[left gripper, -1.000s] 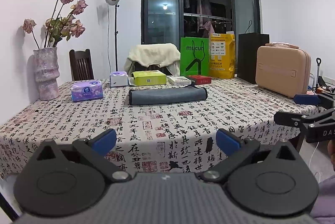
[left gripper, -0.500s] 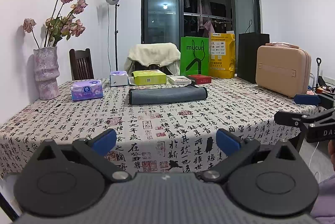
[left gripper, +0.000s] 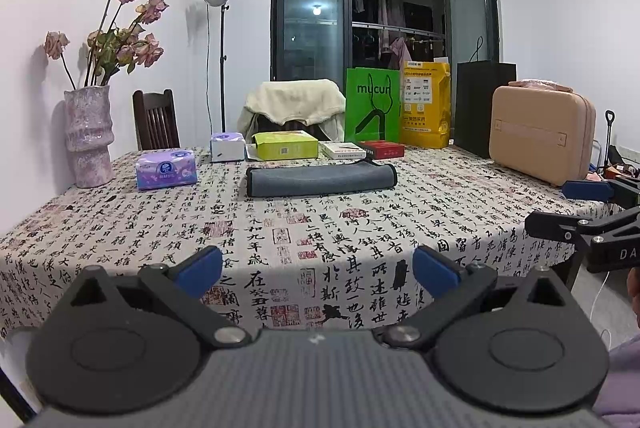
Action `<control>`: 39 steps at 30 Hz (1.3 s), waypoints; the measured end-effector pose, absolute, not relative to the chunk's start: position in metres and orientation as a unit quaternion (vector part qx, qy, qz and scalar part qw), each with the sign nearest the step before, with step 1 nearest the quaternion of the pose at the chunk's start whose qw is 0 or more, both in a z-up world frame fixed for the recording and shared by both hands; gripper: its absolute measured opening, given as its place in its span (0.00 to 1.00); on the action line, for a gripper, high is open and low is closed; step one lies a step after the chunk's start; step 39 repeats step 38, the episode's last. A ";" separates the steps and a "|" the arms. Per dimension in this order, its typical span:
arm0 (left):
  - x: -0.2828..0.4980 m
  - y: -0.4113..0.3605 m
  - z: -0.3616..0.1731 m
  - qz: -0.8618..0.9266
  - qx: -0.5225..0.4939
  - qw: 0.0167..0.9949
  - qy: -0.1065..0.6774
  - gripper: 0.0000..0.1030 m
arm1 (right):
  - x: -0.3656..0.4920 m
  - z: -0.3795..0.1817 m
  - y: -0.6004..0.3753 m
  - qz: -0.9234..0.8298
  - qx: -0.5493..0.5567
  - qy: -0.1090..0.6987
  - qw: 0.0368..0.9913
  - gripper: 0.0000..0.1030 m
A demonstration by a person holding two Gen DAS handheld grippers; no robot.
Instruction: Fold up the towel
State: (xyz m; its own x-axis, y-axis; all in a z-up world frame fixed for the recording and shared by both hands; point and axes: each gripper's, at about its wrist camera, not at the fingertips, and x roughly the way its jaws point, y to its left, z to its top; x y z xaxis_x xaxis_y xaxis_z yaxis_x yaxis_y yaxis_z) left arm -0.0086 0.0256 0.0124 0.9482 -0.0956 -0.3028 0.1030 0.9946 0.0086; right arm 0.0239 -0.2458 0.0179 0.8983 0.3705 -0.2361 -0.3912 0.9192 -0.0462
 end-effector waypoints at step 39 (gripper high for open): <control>-0.007 0.023 0.009 -0.049 0.014 0.986 0.161 1.00 | 0.024 0.015 -0.242 0.202 -0.042 0.119 0.971 1.00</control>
